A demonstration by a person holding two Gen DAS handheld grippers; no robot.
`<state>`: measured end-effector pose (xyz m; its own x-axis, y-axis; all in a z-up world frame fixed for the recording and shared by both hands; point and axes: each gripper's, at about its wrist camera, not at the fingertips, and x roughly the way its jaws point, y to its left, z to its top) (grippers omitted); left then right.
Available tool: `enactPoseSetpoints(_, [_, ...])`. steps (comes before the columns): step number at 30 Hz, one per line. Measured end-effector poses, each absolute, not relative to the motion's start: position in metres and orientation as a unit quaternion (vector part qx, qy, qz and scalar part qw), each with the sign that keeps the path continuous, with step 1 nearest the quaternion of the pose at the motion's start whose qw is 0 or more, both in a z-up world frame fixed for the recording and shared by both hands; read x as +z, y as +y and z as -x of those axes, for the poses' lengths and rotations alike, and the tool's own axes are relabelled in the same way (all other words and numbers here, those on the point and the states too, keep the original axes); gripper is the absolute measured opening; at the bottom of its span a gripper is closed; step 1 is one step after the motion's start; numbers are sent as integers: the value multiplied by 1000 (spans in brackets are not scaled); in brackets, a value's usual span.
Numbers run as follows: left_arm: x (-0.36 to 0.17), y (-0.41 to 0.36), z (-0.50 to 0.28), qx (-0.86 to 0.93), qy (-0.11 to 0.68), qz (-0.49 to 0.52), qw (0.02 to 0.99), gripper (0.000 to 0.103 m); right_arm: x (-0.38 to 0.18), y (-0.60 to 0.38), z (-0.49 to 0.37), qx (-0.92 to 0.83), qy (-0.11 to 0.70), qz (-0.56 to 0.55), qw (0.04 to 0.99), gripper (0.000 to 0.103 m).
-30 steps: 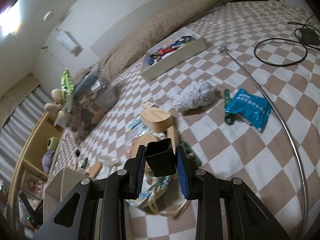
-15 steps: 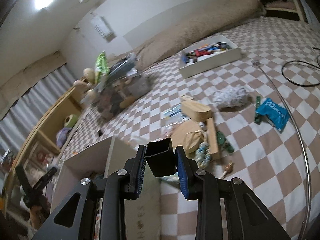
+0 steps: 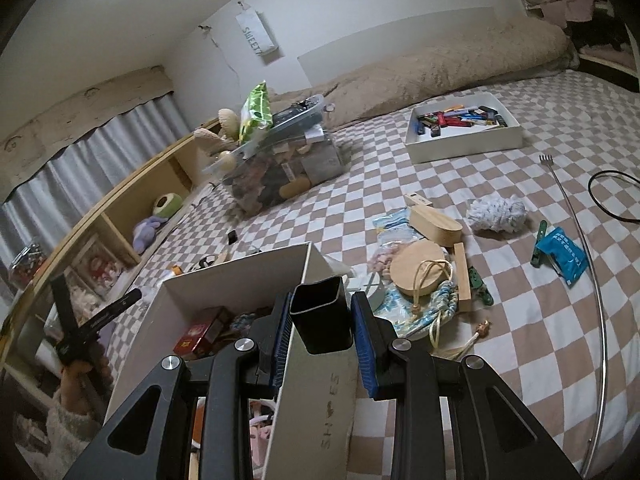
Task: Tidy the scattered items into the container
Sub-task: 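Close the left tool on the clear nail case while the right tool carries the black cup toward the box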
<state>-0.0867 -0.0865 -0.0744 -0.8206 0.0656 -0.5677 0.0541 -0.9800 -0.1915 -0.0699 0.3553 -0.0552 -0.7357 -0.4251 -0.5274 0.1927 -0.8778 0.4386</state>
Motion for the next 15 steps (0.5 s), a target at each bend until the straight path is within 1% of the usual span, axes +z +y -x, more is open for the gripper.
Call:
enactPoseSetpoints(1, [-77, -91, 89, 946, -104, 306, 3, 65, -55, 355, 70, -914, -180, -322, 170, 30])
enactPoseSetpoints(4, [-87, -97, 94, 939, -102, 329, 13, 74, -56, 355, 70, -911, -187, -324, 173, 30])
enactPoseSetpoints(5, [-90, -97, 97, 935, -98, 341, 19, 75, -57, 354, 70, -910, -188, -325, 174, 30])
enactPoseSetpoints(11, [-103, -105, 115, 906, -84, 405, 86, 76, -58, 355, 69, -908, -189, -330, 174, 30])
enactPoseSetpoints(12, [-105, -107, 118, 901, -87, 415, 94, 73, -58, 355, 69, -908, -189, -330, 173, 30])
enactPoseSetpoints(13, [-107, -110, 121, 895, -91, 424, 101, 67, -58, 355, 68, -908, -190, -330, 174, 30])
enactPoseSetpoints(15, [-112, -112, 126, 884, -105, 442, 115, 63, -59, 355, 69, -907, -193, -331, 175, 30])
